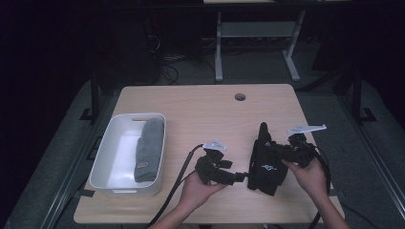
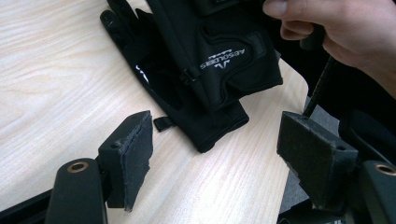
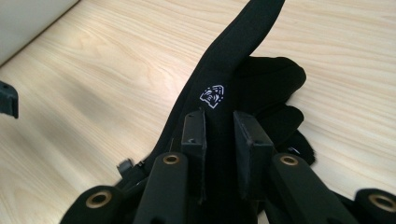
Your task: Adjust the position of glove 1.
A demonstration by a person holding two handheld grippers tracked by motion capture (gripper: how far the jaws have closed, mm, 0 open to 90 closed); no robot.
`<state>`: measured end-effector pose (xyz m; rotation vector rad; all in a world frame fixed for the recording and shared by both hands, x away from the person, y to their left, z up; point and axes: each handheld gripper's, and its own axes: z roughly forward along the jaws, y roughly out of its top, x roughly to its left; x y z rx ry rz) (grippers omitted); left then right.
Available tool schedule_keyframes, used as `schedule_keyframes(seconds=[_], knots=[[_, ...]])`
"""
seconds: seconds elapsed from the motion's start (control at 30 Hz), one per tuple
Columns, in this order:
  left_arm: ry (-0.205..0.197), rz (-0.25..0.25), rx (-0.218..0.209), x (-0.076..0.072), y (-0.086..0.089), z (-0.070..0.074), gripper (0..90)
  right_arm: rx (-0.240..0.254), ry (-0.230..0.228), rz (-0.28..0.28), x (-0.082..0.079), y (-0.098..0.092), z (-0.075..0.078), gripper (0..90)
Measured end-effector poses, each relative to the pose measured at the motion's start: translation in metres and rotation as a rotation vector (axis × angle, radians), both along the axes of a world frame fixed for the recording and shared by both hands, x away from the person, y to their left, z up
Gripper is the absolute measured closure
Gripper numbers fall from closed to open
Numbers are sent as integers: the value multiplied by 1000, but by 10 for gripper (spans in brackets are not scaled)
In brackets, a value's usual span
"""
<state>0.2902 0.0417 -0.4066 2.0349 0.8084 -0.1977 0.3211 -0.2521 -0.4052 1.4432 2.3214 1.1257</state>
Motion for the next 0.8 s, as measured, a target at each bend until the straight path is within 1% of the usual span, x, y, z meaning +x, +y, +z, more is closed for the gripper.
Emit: schedule_keyframes(seconds=[0.13,0.2,0.27,0.33,0.37,0.43,0.47,0.5,0.53,0.57,0.6,0.63,0.7,0.73,0.77,0.8], knots=[[2,2,3,0,2,-1,265,-5,17,-7,5,8,-6,747],[3,4,0,0,3,-2,265,-7,20,-8,6,10,-9,741],[5,6,-1,0,3,-2,265,-11,13,-4,6,10,-11,738],[5,5,3,0,3,-3,266,-17,31,-7,6,13,-14,724],[7,6,3,0,4,-4,265,-53,37,-6,5,15,-19,700],[8,7,4,0,4,-4,265,-59,38,-2,5,16,-23,654],[8,6,5,0,4,-5,266,-59,54,-7,5,15,-25,639],[12,7,6,0,5,-6,266,-58,56,-10,4,15,-27,627],[12,7,7,0,5,-6,266,-61,53,-3,4,14,-28,596],[12,11,7,0,4,-7,266,-60,61,-6,4,14,-29,581],[12,11,7,0,4,-7,265,-60,61,-6,4,14,-29,581],[14,11,7,0,4,-8,266,-74,55,-2,2,12,-28,576],[15,9,9,0,3,-8,266,-77,49,-4,0,11,-27,576],[15,7,10,0,3,-9,266,-80,37,-1,-1,9,-26,584],[15,7,10,0,3,-9,267,-79,38,-8,-2,8,-25,595],[17,8,15,0,2,-10,267,-82,20,-1,-3,5,-25,611]])
